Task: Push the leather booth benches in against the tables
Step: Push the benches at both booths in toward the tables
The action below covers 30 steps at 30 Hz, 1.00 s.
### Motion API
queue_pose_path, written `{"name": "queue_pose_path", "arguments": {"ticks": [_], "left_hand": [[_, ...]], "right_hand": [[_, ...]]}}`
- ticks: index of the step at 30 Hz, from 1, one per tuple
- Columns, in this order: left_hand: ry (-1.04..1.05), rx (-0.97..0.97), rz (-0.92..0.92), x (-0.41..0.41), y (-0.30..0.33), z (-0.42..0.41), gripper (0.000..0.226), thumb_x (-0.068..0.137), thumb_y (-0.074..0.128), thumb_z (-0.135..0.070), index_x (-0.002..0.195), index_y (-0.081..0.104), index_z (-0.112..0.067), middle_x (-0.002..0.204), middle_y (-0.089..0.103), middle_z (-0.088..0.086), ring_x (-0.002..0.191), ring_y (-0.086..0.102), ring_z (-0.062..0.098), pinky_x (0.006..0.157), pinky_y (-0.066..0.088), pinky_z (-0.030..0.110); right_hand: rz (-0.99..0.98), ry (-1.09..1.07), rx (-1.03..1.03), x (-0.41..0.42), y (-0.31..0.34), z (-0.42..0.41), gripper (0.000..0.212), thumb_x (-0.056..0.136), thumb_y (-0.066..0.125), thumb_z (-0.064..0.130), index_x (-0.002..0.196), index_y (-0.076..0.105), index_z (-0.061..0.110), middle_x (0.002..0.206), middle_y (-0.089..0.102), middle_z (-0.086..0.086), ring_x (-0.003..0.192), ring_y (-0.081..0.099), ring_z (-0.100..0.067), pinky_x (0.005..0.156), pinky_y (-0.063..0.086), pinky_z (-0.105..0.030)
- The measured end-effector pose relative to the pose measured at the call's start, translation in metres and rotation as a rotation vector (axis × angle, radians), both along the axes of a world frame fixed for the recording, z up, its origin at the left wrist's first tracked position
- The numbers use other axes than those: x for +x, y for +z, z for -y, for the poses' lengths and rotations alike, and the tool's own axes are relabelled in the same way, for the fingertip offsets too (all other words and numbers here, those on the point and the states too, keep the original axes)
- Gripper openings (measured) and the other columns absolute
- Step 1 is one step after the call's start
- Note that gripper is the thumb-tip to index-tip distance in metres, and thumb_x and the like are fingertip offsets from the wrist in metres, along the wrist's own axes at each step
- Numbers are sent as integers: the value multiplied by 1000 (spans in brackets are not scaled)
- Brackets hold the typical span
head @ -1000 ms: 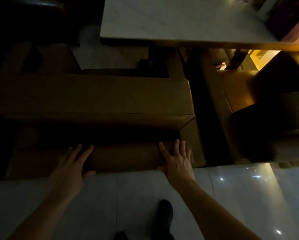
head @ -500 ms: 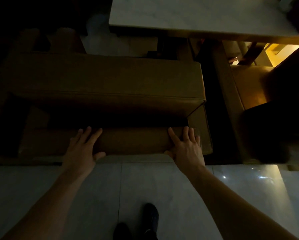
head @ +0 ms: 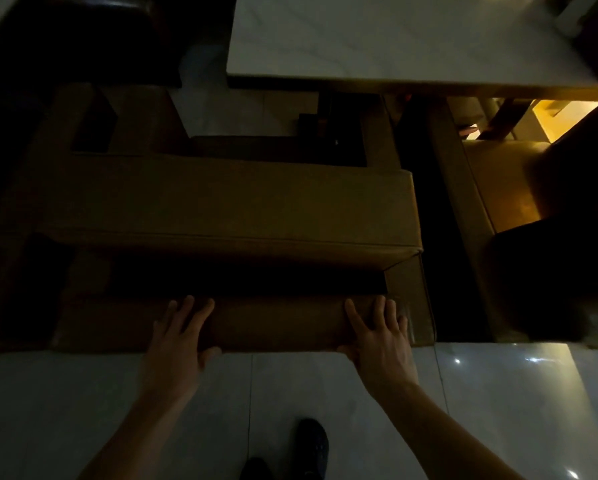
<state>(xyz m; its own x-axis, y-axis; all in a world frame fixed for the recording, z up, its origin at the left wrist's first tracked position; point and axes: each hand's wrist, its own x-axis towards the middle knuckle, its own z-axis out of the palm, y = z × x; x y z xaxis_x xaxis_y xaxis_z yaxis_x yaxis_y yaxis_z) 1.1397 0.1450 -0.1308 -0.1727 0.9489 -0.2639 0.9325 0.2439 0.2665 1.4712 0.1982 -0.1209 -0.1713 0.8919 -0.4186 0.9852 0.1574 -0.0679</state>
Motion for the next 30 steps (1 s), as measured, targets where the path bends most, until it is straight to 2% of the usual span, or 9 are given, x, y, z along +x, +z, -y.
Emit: {"name": "queue_pose_path", "arguments": {"ticks": [3, 8, 14, 20, 25, 30], "left_hand": [[-8, -42, -9, 0, 4, -4, 82, 87, 66, -44, 153, 18, -37, 164, 10, -1, 150, -2, 22, 121, 11, 46], [-54, -159, 34, -10, 21, -11, 86, 87, 63, -54, 152, 8, -45, 164, 0, -6, 150, -4, 22, 119, 22, 45], [-109, -122, 73, -53, 60, -2, 84, 83, 57, -68, 151, 15, -44, 163, 16, -5, 147, 17, 22, 116, 26, 43], [-106, -56, 170, -164, 106, 37, 84, 81, 60, -69, 150, 19, -44, 159, 23, -10, 143, 26, 16, 114, 30, 39], [-43, 11, 202, -293, 138, 91, 79, 83, 59, -67, 149, 23, -44, 155, 30, -12, 138, 34, 13, 109, 37, 37], [84, 75, 218, -409, 148, 143, 76, 80, 61, -68, 145, 31, -45, 150, 38, -11, 132, 42, 11, 105, 40, 32]], "right_hand": [[11, -2, -6, -1, 4, 0, 85, 93, 37, 68, 155, -11, 37, 163, -9, -26, 150, -10, -47, 123, 8, -60], [70, -25, -43, -8, 18, 1, 92, 92, 46, 66, 154, -14, 36, 163, -10, -24, 150, -7, -46, 122, 15, -59], [13, -42, -23, -67, 58, 4, 92, 88, 58, 60, 156, 0, 36, 165, 5, -17, 151, 8, -40, 120, 27, -54], [-58, -25, -66, -192, 106, 28, 88, 89, 53, 67, 157, 7, 35, 164, 17, -13, 150, 17, -36, 117, 32, -48], [-123, 49, -61, -328, 136, 64, 83, 89, 56, 62, 156, 13, 35, 161, 23, -11, 146, 27, -33, 113, 38, -46], [-185, 142, -69, -461, 148, 99, 79, 90, 54, 62, 154, 15, 38, 165, 16, -9, 150, 22, -32, 116, 32, -47]]}}
